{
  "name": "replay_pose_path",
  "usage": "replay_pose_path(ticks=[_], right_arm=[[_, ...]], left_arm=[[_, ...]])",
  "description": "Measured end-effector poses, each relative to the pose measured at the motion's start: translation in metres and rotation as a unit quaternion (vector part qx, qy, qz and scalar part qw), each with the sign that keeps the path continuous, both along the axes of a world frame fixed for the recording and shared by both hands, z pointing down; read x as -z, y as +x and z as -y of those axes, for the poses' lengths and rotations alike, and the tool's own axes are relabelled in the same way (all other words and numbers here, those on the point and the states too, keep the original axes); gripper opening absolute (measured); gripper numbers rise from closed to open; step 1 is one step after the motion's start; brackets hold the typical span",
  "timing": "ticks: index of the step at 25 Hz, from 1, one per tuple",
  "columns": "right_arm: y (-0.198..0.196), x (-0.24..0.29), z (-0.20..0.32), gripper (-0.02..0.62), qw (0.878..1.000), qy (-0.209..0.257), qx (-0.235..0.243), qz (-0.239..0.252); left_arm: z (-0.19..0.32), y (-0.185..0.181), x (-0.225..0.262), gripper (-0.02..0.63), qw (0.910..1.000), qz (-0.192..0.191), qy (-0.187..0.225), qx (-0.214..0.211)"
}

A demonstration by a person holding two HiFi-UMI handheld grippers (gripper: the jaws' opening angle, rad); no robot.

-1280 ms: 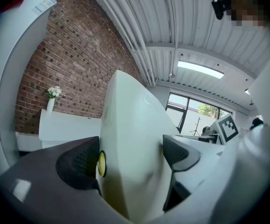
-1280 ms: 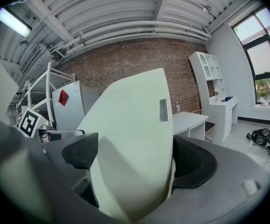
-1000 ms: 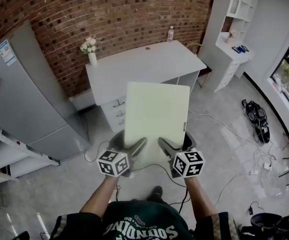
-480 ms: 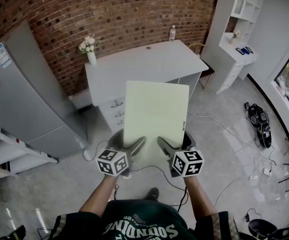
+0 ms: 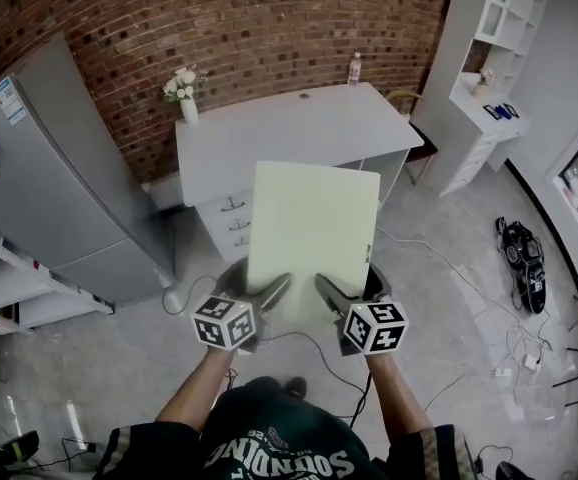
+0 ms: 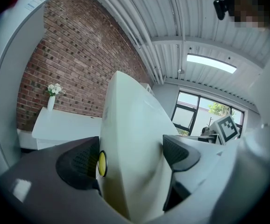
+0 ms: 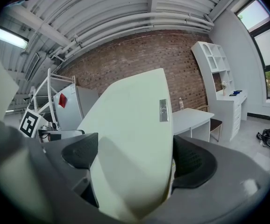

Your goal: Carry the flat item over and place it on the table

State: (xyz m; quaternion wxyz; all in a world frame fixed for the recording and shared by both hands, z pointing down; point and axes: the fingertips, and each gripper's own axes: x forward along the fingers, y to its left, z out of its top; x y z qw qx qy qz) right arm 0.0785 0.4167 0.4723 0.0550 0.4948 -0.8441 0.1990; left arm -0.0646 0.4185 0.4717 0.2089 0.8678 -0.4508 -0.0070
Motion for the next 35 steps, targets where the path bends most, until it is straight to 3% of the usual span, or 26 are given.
replay_pose_path(ticks=[21, 35], right_arm=[[-0.001, 0.001, 0.040, 0.495, 1.000, 0.003, 0.028, 0.006], [0.010, -0.011, 0.148, 0.495, 0.999, -0.003, 0.033, -0.005]], left_arm=[[0.033, -0.001, 0.001, 0.426, 0.9996, 0.003, 0.004, 0.028], [0.139, 0.010, -0.014, 0.426, 0.9994, -0.008, -0.002, 0.034]])
